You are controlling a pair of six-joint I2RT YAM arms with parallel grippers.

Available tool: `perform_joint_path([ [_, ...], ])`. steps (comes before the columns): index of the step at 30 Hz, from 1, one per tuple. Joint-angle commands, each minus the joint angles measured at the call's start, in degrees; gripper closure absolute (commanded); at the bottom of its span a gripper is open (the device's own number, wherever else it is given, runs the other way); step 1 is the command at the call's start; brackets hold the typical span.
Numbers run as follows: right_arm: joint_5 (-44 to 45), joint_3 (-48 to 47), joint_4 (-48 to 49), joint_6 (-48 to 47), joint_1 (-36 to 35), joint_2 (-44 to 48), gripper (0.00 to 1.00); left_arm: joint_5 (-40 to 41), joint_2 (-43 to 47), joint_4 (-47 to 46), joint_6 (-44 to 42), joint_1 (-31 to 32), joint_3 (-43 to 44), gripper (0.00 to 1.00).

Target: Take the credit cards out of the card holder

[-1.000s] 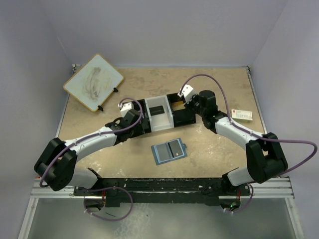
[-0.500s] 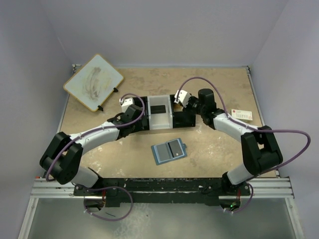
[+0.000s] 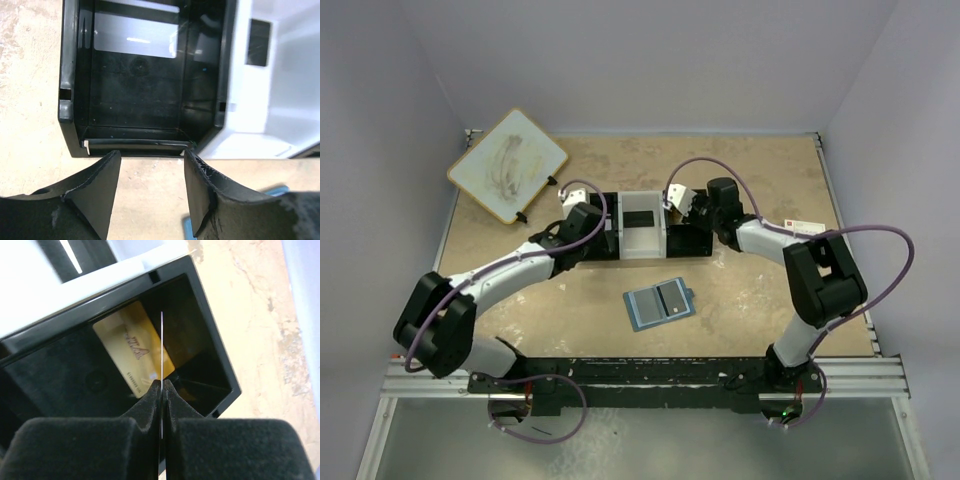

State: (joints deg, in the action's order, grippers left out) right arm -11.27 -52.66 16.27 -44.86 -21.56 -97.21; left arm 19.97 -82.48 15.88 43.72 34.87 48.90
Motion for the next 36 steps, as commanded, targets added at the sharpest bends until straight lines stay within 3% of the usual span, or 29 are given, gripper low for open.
perform_joint_path([
  [1,1.7,-4.7,2.8,-4.7,0.0,-1.5,1.0,-3.1,7.1,0.7,-0.1,-0.3,1.7,0.48],
  [17,-1.4,-5.1,4.2,-9.5,-0.1,-7.4,0.97,-3.8,22.1,8.6,4.5,-0.3,-3.9,0.46],
  [22,-2.5,-6.4,2.1,-9.9,-0.1,-9.0,0.83,-4.4,23.0,8.9,5.0,-0.3,-5.2,0.46],
  [27,-5.3,-7.1,-1.2,-11.1,-0.1,-9.8,0.8,-4.7,22.8,8.8,5.1,-0.3,-5.6,0.46],
  [28,-5.4,-7.5,-2.0,-11.3,-0.1,-10.2,0.71,-4.6,22.8,8.8,5.0,-0.3,-5.6,0.46],
  [29,-5.3,-7.9,-2.5,-11.2,-0.1,-10.5,0.52,-4.7,22.7,8.7,5.0,-0.3,-5.5,0.46],
  [30,-5.3,-8.3,-3.4,-11.4,-0.1,-10.7,0.46,-4.9,22.5,8.7,5.0,-0.4,-5.5,0.46],
  [36,-4.0,-7.1,-2.9,-9.5,-0.1,-8.0,0.43,-5.6,21.1,7.6,5.1,-0.3,-6.4,0.46],
])
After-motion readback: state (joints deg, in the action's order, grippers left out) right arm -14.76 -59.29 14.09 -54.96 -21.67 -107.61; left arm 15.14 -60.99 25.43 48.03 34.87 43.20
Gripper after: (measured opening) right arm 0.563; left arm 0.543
